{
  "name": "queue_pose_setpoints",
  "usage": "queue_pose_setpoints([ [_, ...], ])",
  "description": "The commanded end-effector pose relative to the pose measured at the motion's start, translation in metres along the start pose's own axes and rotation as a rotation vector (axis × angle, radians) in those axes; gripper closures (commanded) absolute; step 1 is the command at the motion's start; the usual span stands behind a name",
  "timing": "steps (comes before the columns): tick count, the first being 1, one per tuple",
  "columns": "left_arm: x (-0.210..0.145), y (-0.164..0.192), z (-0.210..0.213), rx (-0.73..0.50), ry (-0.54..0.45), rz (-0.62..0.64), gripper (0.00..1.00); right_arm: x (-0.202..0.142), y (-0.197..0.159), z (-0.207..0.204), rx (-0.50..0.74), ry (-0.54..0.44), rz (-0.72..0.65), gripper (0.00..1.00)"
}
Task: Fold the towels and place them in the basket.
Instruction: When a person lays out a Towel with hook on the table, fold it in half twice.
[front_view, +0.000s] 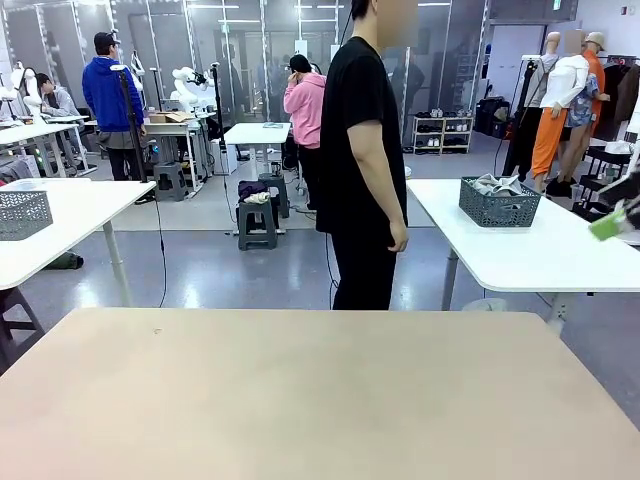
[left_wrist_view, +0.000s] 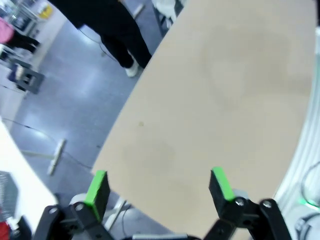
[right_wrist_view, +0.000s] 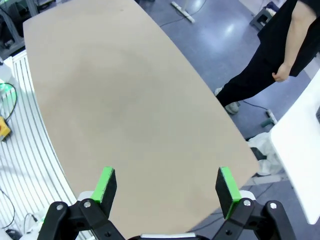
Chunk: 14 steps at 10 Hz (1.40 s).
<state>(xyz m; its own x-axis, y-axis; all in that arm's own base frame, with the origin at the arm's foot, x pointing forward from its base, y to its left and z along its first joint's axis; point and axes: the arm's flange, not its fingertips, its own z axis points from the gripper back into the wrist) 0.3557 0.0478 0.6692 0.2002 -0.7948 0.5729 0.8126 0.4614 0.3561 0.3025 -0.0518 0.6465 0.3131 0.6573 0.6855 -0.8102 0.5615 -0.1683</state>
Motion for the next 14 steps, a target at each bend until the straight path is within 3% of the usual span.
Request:
queue_pose_setpoints([
  [1, 0.009, 0.025, 0.021, -0.037, -0.019, -0.018, 0.0, 0.016, -0.018, 0.026, 0.044, -0.011, 0.085, 0.0],
  [4, -0.012, 0.045, 0.055, -0.089, -0.117, 0.033, 0.0, 0.018, -0.03, 0.066, 0.062, -0.055, 0.206, 0.0],
  [7, -0.04, 0.056, 0.078, -0.11, -0.193, 0.08, 0.0, 0.005, -0.035, 0.086, 0.087, -0.092, 0.241, 0.0],
  [14, -0.058, 0.056, 0.096, -0.142, -0.225, 0.008, 0.0, -0.01, -0.039, 0.099, 0.116, -0.104, 0.184, 0.0],
])
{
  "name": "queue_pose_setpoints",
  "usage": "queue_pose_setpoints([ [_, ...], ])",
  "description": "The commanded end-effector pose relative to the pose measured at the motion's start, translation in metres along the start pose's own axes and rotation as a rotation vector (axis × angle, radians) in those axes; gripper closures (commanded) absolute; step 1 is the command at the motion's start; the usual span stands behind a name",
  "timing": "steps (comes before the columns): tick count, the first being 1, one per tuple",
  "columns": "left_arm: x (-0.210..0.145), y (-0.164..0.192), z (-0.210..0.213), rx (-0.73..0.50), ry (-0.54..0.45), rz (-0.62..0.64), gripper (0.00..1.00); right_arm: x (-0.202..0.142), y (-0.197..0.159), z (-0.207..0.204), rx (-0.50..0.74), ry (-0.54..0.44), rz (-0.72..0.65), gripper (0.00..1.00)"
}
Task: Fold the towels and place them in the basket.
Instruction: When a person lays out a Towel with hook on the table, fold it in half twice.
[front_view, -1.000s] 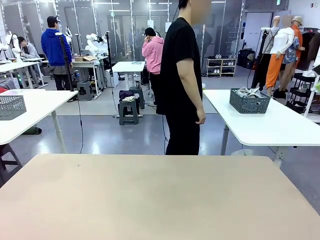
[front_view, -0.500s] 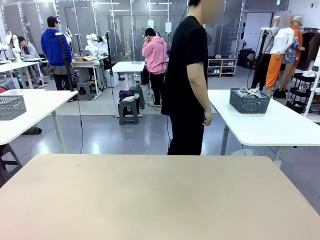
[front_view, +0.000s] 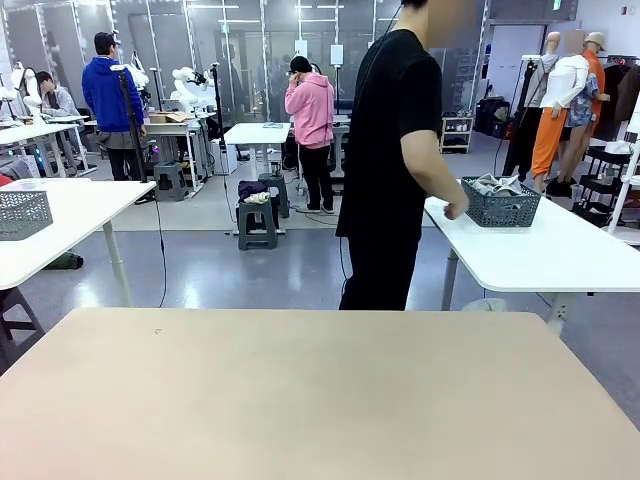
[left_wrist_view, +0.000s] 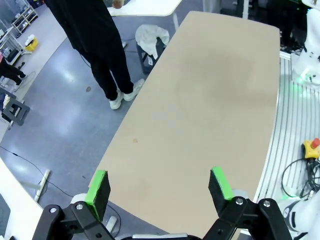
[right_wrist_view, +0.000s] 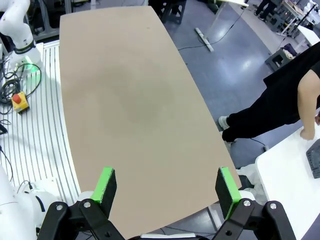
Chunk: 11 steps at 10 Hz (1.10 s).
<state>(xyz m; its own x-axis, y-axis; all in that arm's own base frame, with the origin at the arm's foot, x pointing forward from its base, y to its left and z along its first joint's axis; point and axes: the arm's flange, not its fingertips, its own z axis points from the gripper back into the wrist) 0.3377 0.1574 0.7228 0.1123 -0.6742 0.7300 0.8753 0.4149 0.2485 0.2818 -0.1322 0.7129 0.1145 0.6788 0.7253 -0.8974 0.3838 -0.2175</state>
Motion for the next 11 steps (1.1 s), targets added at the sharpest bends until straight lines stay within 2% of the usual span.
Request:
queue_pose_setpoints([
  [1, 0.0011, 0.0, 0.0039, -0.014, -0.006, -0.017, 0.0, 0.0034, -0.0001, 0.0019, 0.013, 0.005, -0.006, 0.0],
  [11, 0.0009, -0.0038, 0.0019, -0.008, 0.008, -0.003, 0.0, -0.0005, 0.0001, 0.0005, 0.009, 0.016, -0.041, 0.0],
])
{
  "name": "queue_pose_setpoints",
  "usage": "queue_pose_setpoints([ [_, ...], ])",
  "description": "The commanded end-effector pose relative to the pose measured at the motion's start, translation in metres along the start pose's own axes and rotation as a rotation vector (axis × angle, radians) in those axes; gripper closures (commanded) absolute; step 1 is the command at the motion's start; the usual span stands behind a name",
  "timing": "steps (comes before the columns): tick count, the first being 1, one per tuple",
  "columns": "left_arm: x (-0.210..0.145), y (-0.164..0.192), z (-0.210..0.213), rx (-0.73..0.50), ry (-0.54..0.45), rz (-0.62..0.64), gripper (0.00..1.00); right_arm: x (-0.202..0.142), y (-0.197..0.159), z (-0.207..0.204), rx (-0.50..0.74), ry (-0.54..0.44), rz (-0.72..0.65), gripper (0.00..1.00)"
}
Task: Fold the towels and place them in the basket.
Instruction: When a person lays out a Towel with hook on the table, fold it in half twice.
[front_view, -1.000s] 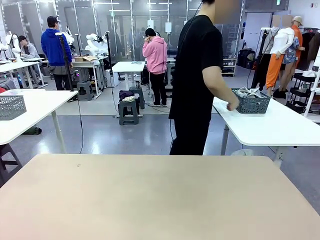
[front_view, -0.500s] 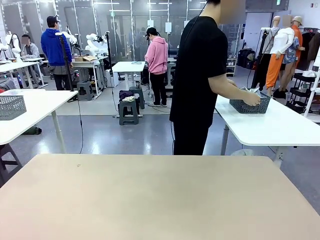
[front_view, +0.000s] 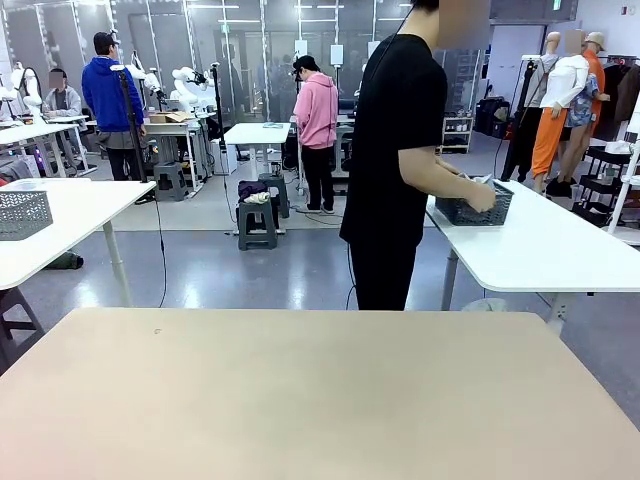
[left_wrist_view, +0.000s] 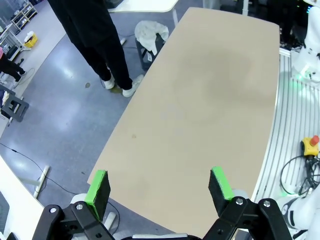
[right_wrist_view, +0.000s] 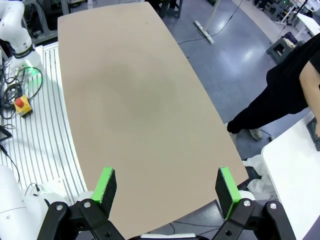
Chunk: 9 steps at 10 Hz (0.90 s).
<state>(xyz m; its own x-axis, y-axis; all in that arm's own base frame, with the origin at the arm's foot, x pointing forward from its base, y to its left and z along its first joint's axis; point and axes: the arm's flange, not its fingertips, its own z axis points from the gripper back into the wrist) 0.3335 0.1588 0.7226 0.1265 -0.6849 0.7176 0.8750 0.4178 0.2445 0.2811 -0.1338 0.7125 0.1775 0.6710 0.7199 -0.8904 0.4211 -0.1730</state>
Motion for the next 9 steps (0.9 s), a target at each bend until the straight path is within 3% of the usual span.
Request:
queue_pose_setpoints([
  [1, 0.002, -0.001, -0.001, -0.008, -0.013, -0.008, 0.0, 0.0, 0.0, 0.0, 0.001, 0.001, 0.001, 0.0],
  [5, -0.005, 0.001, 0.008, 0.011, -0.028, 0.025, 0.0, 0.008, 0.013, -0.009, -0.027, 0.049, -0.104, 0.0],
  [9, -0.017, 0.005, 0.015, -0.006, -0.046, 0.049, 0.0, 0.005, 0.012, -0.01, -0.034, 0.028, -0.125, 0.0],
])
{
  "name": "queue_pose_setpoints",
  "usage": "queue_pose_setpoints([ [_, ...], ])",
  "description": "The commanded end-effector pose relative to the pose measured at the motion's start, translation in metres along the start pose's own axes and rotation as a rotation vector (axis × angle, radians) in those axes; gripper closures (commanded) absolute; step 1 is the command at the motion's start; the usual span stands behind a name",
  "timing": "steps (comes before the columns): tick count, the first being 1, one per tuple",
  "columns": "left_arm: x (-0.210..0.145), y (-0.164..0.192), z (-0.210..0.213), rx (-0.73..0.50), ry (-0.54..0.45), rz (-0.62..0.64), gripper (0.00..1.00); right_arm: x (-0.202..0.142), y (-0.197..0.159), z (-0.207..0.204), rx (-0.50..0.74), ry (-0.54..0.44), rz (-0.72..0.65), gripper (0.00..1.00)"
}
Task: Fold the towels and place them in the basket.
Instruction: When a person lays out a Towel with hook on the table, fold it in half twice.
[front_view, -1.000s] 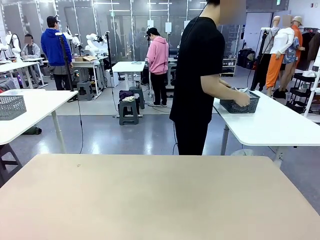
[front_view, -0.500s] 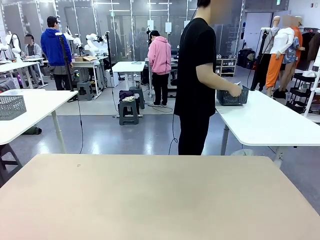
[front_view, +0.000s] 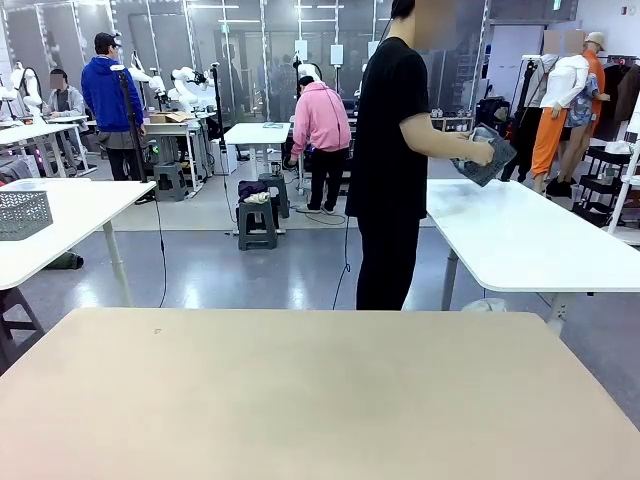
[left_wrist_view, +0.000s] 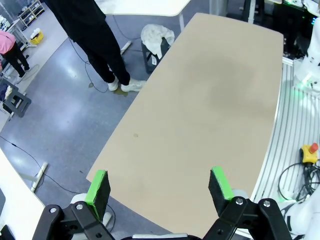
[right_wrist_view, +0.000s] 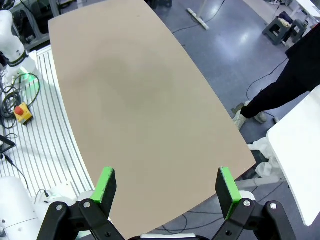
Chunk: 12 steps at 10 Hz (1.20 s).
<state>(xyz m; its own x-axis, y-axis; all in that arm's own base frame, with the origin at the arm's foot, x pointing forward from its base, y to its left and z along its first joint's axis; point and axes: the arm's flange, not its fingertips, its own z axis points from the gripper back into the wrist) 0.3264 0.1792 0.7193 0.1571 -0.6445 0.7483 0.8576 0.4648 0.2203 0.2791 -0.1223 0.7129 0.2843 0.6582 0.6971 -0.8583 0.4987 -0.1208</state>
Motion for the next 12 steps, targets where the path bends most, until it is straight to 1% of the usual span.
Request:
queue_pose_setpoints([
  [1, -0.0002, 0.0045, 0.0013, -0.035, -0.014, -0.003, 0.0, -0.0031, 0.0056, -0.0031, -0.007, -0.031, -0.027, 0.0],
  [4, -0.0016, 0.0037, 0.0021, -0.038, -0.007, -0.003, 0.0, -0.0044, 0.0053, -0.0039, -0.004, -0.029, -0.035, 0.0],
  [5, -0.0029, 0.0033, 0.0029, -0.04, -0.006, 0.001, 0.0, -0.0007, 0.0007, 0.0014, -0.001, -0.008, -0.001, 0.0],
  [12, -0.0097, 0.0059, 0.0007, -0.044, -0.024, 0.035, 0.0, -0.0007, 0.0007, 0.0014, -0.001, -0.008, -0.001, 0.0],
])
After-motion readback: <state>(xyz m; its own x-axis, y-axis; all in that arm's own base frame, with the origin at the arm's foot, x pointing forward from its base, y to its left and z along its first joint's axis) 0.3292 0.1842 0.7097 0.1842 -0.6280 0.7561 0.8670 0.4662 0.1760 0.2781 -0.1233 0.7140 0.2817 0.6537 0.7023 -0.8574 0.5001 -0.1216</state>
